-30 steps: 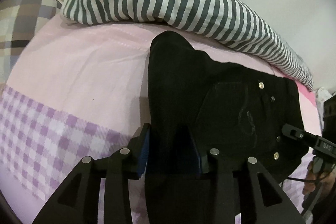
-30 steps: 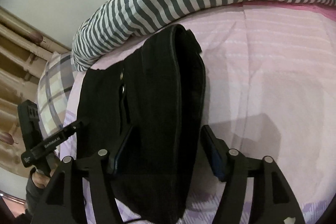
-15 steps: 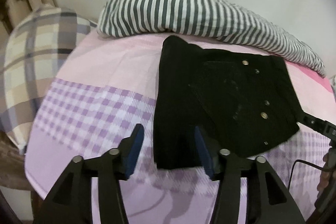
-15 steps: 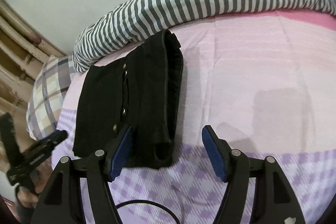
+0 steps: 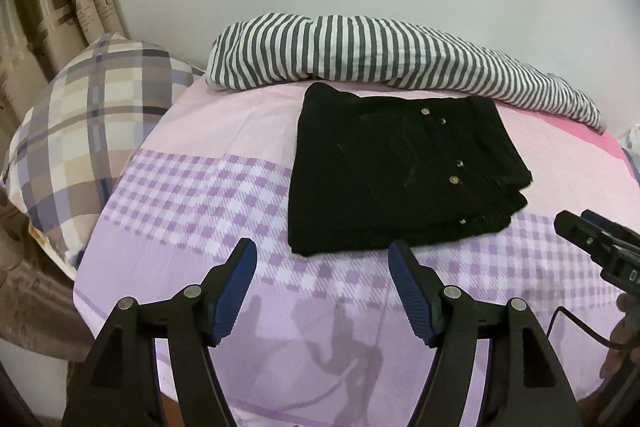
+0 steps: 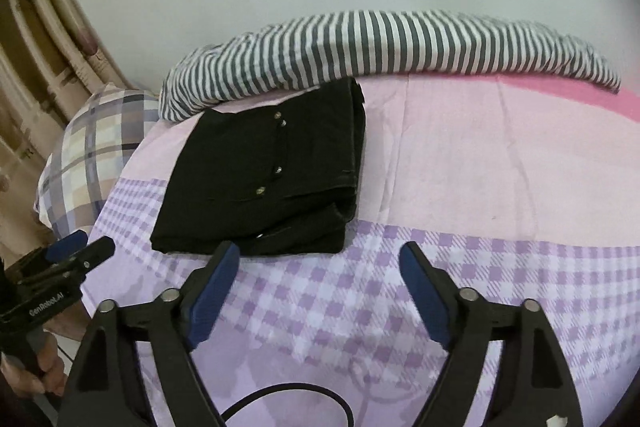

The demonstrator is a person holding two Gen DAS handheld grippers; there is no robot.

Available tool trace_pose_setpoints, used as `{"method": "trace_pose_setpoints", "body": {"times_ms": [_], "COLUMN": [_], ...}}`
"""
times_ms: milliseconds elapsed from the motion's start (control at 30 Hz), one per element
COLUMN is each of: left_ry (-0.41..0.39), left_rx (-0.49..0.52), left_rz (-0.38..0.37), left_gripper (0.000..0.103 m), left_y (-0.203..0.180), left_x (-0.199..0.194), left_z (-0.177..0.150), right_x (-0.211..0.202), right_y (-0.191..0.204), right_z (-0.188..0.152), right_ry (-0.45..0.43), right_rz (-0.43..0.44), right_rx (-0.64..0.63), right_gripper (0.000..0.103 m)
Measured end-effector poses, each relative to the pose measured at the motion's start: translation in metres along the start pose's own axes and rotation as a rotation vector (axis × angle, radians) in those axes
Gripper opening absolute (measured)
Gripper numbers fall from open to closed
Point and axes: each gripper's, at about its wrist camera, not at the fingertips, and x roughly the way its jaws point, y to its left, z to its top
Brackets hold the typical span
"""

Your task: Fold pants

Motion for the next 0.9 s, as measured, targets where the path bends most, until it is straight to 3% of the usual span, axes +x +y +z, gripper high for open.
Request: {"method": "trace_pose_setpoints", "body": {"times_ms": [367,900], "left_ry": [-0.035,-0.038], "left_rx": [0.008,-0.017], "left_rz": [0.029,0.032], "left_gripper": [0.069,0.071], "left_y": [0.001,0.007], "left_x": [-0.015,-0.014], "left_z": [-0.019,-0.026], "right_x": [-0.025,-0.023], "right_y": [0.035,0.056], "right_z": [-0.012,-0.020], "right_ry": [-0.087,-0.071], "right_rz": [-0.079,-0.102], "right_rx": [-0.060,-0.098], "right_gripper": [0.100,0.102]}}
